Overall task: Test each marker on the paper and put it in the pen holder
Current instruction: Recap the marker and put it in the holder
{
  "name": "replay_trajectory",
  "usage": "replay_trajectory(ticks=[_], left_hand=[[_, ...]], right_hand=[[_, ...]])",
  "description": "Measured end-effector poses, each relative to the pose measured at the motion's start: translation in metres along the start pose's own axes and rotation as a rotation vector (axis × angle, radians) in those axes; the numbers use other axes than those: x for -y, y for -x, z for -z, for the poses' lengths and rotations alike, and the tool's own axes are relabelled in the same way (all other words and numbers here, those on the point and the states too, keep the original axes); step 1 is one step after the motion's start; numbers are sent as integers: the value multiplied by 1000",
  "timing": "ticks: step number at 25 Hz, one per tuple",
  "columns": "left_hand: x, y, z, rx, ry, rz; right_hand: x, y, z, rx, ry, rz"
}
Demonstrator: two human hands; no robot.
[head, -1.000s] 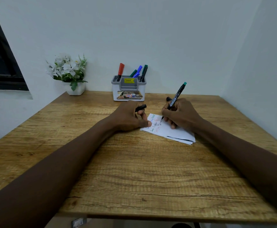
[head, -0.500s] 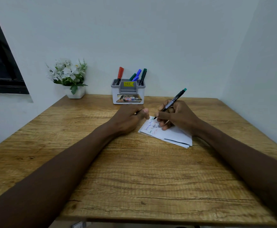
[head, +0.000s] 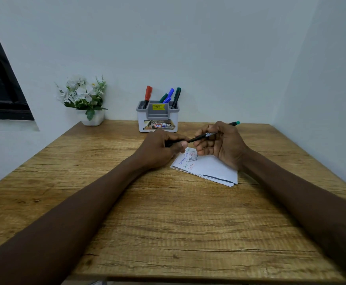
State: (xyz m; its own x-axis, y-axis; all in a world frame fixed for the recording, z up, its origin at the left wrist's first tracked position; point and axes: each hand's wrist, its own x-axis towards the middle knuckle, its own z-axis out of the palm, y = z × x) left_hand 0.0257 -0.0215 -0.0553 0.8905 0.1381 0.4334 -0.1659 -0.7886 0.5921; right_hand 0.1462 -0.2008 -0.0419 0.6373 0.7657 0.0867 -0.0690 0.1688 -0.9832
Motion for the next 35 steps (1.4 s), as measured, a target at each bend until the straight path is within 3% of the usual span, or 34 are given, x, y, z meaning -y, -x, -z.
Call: replay_trajectory(ticks=[10,15,18,25,29,35], left_hand=[[0,2,4,-12,20,26],[0,2,5,-15,55,37],[-4,2,4,12,226,115],[-13,7,2,-40,234,202],[-14,4,-1,-34,252,215],[0,-2,3,-132,309,225]], right_hand=[[-1,2,5,-20,-30,17],[-4,2,14,-24,142,63],[-6,0,10,13,237,73],[-15,-10,-3,108,630,345],[-11,-12,-1,154,790,409],[8,-11,-13,169,1595,599]])
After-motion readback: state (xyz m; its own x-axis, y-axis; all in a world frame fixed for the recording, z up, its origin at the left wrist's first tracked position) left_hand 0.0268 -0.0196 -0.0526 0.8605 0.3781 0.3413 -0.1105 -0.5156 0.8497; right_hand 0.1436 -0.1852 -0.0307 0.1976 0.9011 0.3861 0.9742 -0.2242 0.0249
